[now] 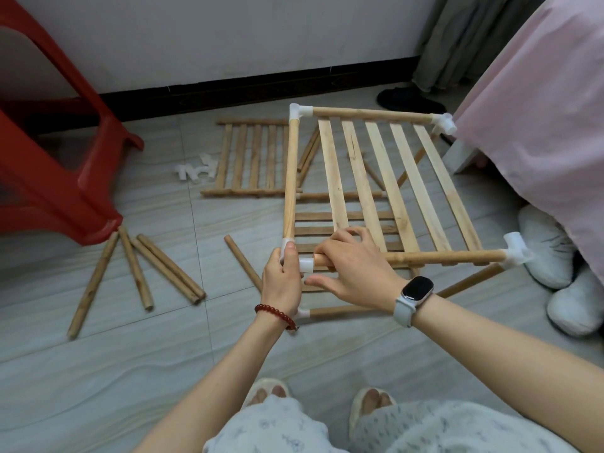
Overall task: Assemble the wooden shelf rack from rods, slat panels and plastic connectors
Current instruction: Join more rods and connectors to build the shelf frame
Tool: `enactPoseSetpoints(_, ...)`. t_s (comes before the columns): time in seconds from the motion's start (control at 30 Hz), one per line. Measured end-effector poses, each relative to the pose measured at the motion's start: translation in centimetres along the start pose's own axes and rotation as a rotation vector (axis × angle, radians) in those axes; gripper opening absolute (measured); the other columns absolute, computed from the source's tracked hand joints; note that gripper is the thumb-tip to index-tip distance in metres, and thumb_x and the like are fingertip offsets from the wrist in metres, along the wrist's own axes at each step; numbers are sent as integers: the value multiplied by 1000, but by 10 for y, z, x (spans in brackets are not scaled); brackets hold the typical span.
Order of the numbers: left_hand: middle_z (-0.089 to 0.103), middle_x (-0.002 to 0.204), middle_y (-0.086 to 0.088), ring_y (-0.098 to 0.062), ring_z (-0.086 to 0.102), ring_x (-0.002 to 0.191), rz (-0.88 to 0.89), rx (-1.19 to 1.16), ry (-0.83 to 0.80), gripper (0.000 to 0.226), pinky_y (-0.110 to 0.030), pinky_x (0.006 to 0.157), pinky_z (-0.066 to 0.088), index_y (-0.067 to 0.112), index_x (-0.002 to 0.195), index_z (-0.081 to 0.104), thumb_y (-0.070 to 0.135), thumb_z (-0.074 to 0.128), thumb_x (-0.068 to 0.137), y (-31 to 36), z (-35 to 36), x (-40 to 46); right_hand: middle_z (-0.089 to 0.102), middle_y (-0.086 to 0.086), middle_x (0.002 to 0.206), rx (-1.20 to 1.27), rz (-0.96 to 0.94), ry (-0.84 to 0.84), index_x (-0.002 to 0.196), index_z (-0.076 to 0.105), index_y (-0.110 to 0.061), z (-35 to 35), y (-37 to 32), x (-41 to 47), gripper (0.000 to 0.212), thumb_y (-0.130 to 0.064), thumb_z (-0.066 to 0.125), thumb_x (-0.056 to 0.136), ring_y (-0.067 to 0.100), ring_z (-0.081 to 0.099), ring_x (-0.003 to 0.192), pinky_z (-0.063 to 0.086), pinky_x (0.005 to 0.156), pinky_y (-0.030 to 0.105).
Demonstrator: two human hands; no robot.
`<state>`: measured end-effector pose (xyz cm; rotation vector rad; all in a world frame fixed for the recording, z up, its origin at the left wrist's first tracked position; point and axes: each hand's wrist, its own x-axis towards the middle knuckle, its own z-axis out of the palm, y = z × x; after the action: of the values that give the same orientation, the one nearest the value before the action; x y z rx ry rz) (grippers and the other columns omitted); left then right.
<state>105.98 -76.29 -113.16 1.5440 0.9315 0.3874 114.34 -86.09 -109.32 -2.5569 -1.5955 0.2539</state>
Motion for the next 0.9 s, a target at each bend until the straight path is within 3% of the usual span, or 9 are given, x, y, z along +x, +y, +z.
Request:
enactPoseSetpoints(0.13, 31, 63, 4, -11, 31, 57, -6, 18, -25, 38, -27, 54, 29, 17, 66, 33, 37, 32, 99, 2, -1, -1, 62, -6, 93, 34, 25, 118, 91, 60, -17, 8, -4, 0, 35, -51, 54, 88, 15, 51, 102, 26, 104, 36)
enactPoseSetpoints(0.3, 31, 64, 5, -10, 30, 57, -32, 4, -53, 38, -25, 54, 28, 17, 68, 33, 38, 30, 99, 6, -2, -1, 64, -2, 73, 36, 32, 257, 75, 61, -13, 21, -4, 2, 26, -38, 67, 78, 22, 60, 81, 45, 87, 44)
enactPoseSetpoints(0.47, 30, 63, 5, -9, 30, 57, -38, 4, -32, 38, -24, 54, 29, 17, 68, 32, 38, 30, 99, 10, 0, 0, 65, -2, 68, 36, 51, 302, 73, 63, -11, 24, -4, 5, 29, -40, 60, 74, 21, 62, 74, 49, 79, 43)
enactPoseSetpoints(0.67, 32, 63, 5, -10, 32, 58, -35, 0, 11, 39, -26, 55, 30, 17, 68, 34, 39, 30, 99, 12, 4, 1, 63, -2, 64, 20, 54, 369, 71, 61, -11, 26, -2, 8, 27, -39, 64, 72, 20, 60, 69, 49, 75, 41)
enactPoseSetpoints(0.9, 34, 64, 5, -9, 34, 59, -48, -25, 22, 39, -25, 55, 31, 17, 68, 35, 40, 30, 99, 13, 9, 2, 61, -4, 62, 9, 50, 419, 69, 60, -14, 31, -1, 8, 28, -40, 52, 76, 17, 59, 64, 49, 73, 36)
